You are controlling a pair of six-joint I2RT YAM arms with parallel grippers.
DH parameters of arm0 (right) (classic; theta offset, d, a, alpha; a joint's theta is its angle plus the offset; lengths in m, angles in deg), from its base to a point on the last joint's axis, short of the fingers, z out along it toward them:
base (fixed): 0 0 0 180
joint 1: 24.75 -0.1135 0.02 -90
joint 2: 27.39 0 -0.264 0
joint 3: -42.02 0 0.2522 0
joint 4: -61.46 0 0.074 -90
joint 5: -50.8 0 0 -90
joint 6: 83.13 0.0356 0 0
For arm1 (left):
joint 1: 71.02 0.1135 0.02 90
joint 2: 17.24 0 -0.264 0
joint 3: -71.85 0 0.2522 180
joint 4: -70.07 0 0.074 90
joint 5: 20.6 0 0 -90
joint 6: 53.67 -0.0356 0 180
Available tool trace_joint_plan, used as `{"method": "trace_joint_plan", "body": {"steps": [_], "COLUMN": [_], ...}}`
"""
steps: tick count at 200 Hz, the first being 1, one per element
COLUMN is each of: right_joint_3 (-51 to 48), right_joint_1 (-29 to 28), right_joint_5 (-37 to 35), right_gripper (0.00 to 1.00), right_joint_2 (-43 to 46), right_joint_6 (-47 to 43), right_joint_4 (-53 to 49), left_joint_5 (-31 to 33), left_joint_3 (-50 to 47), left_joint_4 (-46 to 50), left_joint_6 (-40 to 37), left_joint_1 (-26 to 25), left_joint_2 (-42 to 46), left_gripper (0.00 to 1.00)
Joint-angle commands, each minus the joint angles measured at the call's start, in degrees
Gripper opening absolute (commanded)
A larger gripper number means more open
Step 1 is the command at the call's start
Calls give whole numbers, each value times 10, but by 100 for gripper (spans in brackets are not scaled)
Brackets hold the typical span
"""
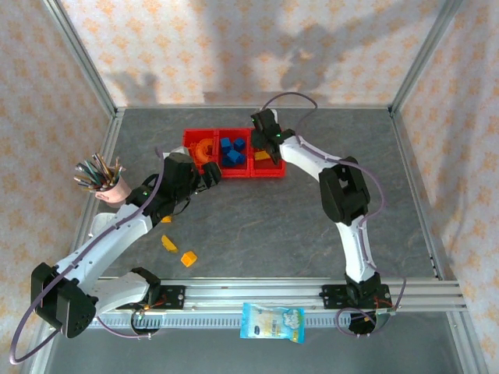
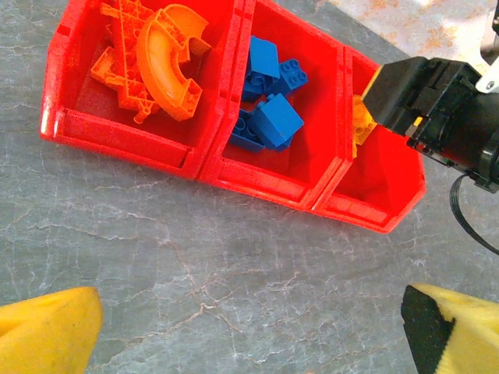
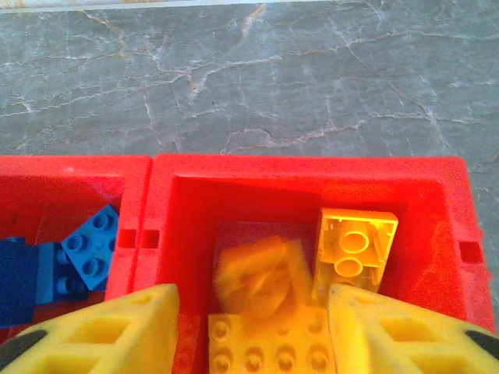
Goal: Sort the legos into containers by color
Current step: Place the lego in the container, then pick up the lego from the bottom-left of the table.
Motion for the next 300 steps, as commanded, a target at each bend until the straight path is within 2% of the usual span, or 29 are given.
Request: {"method": "trace_joint_plan", "body": {"steps": [1, 57, 114, 149, 196, 229, 269, 300], "right_joint_3": [22, -100, -230, -299, -353, -380, -348, -315], "right_joint_1": [1, -55, -154, -233, -340, -392, -446, -465], "right_joint_5": [-7, 11, 16, 35, 55, 69, 65, 60], "right_gripper": [56, 64, 71, 75, 80, 82, 85, 84], "right_joint_2": [16, 128, 229, 268, 261, 245, 189, 144], "right_joint_6": [-9, -5, 10, 20, 21, 19, -1, -14], "right_joint_4": [-24, 7, 33, 69, 125, 170, 175, 163], "left_joint_5": [16, 36, 75, 98, 129, 139, 149, 151], "left_joint_3": [21, -4, -15, -23, -18, -15, -15, -18], "left_joint_4": [0, 25, 96, 159, 238, 275, 293, 295], "left_joint_6": [-11, 4, 23, 49, 89, 109, 121, 128], "left_joint_1": [2, 3, 3, 3, 3, 4, 3, 3], "left_joint_2": [9, 71, 146, 189, 244, 262, 271, 274], "left_gripper": [99, 99, 99, 99, 99, 99, 99, 99]}}
